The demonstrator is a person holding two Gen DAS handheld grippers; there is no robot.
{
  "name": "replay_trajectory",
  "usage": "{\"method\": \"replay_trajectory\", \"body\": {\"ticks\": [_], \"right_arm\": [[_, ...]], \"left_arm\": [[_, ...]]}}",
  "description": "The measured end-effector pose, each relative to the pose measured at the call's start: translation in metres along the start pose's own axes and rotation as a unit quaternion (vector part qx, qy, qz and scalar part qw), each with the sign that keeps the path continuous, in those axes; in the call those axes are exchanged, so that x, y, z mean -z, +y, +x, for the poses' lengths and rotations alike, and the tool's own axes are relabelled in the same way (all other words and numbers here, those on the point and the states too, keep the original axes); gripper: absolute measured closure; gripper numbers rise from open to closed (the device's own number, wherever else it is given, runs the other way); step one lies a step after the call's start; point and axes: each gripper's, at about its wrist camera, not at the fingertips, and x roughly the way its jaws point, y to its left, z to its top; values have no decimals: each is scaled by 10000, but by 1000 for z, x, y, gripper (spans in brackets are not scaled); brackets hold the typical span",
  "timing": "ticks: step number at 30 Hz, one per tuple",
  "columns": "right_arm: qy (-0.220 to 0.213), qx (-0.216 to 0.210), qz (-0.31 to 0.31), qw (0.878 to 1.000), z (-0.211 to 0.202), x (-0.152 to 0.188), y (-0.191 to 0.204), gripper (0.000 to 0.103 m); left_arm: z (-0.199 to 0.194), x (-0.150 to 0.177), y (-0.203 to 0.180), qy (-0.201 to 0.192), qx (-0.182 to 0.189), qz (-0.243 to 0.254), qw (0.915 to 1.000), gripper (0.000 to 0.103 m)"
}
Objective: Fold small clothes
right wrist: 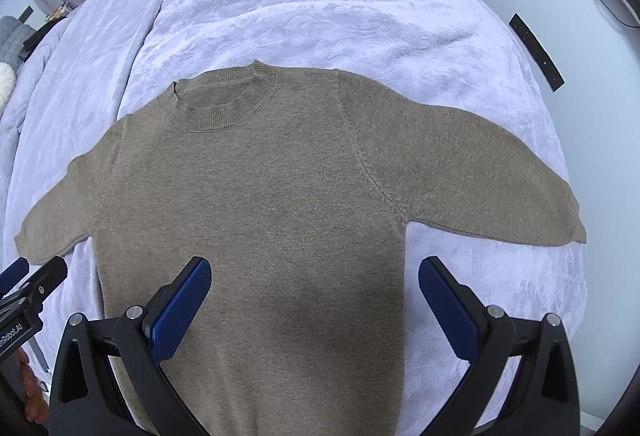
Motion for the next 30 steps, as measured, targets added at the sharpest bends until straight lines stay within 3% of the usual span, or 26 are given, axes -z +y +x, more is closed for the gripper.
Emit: {"method": "replay_trajectory", "body": {"ticks": [30], "right_arm": [[5,7,-24,10000,2,0,4,0]], "left_arm": [[-1,1,5,38,75,-77,9999,0]]}}
